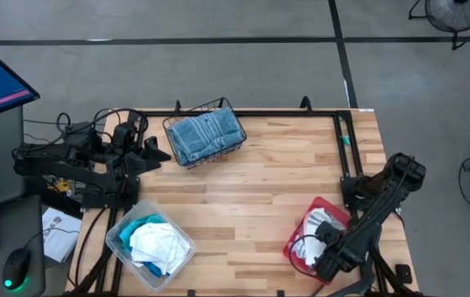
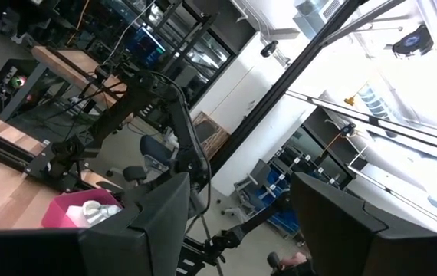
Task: Pick & Place Cloths
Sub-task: Put the white patterned sock into the red bin, then return to Home Position
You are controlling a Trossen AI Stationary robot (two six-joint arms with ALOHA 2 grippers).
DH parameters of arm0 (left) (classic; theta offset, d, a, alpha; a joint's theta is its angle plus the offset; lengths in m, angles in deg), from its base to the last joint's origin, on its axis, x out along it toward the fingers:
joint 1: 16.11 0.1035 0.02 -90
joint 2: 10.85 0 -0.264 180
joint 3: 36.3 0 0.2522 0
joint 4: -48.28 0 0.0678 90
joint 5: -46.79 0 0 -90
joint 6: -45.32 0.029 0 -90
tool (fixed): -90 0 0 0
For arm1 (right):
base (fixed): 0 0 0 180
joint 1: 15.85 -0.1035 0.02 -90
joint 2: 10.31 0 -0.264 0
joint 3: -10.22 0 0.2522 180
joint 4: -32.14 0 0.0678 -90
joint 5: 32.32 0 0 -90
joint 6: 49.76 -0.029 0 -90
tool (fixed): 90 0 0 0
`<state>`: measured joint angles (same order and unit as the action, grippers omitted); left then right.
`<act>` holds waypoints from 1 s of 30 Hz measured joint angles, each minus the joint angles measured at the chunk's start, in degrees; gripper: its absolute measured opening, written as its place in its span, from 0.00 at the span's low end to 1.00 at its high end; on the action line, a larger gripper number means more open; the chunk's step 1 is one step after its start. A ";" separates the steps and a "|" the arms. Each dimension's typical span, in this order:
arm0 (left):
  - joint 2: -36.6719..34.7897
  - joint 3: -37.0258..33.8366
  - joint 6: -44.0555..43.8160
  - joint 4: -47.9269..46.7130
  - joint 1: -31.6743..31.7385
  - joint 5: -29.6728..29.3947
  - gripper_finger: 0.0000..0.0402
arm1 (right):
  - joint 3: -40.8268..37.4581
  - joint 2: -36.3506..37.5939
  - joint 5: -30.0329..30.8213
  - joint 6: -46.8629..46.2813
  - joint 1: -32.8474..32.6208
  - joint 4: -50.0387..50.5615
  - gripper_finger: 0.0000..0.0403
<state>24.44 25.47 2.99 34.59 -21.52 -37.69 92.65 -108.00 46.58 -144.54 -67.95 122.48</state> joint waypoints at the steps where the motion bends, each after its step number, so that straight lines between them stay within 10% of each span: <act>1: 0.00 0.00 0.00 0.00 0.00 0.00 0.53 | 0.00 0.00 0.35 0.12 -0.02 -0.30 0.08; 15: 0.00 0.00 0.02 0.02 0.01 0.06 0.53 | 0.00 8.05 7.01 0.85 0.76 -11.61 0.56; 30: 0.00 0.00 0.01 0.04 0.02 0.08 0.53 | 0.04 15.67 7.33 0.82 2.89 -17.02 0.48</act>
<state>24.44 25.47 3.00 34.64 -21.51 -37.61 92.69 -92.33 53.91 -143.71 -65.06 105.47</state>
